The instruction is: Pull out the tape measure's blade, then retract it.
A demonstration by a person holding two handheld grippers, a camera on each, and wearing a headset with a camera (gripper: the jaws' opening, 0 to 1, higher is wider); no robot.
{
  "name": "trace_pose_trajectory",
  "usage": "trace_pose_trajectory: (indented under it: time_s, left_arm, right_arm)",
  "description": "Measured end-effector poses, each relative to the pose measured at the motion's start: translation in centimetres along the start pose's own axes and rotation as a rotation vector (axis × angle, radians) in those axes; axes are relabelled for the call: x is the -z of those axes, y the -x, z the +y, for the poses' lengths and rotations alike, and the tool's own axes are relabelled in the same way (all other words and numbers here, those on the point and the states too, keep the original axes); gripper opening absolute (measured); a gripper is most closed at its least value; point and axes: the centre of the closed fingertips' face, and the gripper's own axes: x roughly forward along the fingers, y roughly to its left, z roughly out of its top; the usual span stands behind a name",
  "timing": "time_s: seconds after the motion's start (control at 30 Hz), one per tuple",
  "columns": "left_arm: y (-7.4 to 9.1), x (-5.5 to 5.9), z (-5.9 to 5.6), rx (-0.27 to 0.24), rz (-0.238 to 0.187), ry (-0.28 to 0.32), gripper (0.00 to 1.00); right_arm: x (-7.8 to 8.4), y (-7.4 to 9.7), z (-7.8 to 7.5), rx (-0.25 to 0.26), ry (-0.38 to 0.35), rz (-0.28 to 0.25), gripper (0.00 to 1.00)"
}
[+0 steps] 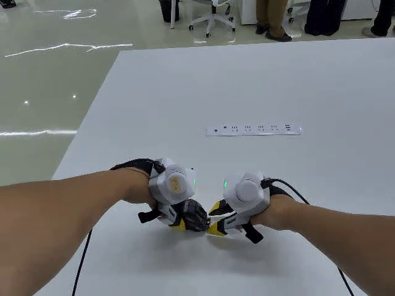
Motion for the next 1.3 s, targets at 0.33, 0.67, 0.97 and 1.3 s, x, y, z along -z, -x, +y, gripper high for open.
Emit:
trace_pose_trajectory:
  time_s: [0.33, 0.67, 0.97, 1.3]
  left_arm:
    - [-0.2, 0.0, -0.1, -0.01, 0.026, 0.012, 0.32]
    - [-0.1, 0.0, -0.1, -0.01, 0.03, 0.023, 0.32]
    - [-0.1, 0.0, -0.1, -0.01, 0.019, 0.021, 0.32]
    - [-0.2, 0.0, 0.1, -0.01, 0.004, 0.035, 0.32]
  right_arm:
    - [0.6, -0.5, -0.5, 0.018, 0.0, 0.046, 0.16]
    - [0.6, -0.4, -0.5, 0.006, 0.009, 0.07, 0.12]
    - [0.8, -0.3, -0.5, 0.005, -0.003, 0.072, 0.11]
    - [1.3, 0.1, -0.6, 0.01, -0.009, 0.089, 0.1]
